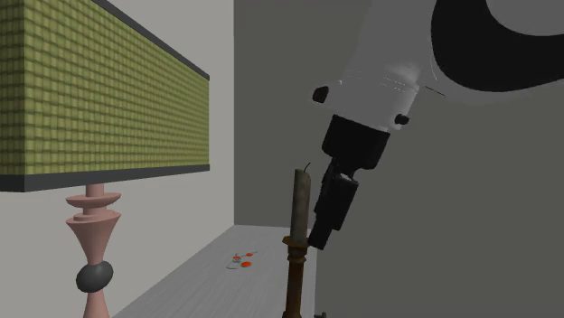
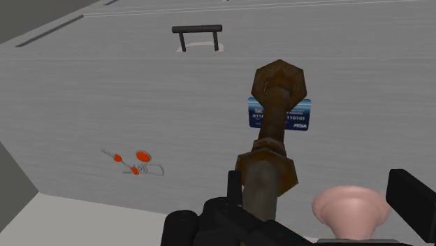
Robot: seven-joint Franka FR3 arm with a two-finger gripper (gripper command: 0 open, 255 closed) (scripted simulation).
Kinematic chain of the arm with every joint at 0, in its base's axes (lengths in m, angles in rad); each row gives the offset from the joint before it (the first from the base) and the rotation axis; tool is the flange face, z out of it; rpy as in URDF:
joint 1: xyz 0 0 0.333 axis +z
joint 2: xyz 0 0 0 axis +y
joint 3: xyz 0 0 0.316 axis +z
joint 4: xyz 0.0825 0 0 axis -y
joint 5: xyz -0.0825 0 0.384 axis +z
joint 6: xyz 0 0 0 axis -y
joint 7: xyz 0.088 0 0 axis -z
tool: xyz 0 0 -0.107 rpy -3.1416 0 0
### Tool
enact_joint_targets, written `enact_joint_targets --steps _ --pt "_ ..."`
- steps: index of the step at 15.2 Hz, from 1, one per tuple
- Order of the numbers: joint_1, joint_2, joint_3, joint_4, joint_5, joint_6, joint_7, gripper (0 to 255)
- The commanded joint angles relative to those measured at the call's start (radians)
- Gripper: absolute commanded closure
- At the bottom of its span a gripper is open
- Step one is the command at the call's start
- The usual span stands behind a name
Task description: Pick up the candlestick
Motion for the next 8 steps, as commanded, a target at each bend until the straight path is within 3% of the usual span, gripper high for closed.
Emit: enact_joint_targets --steps 1,2,8 --pt "0.000 0.053 -0.046 -0.005 -0.020 0.114 -0.065 0" --pt "0.004 0.084 -0.069 -0.001 -0.024 0.166 -0.095 0" --pt "0.001 0.125 -0.082 -0.045 -0.035 0.256 -0.097 0"
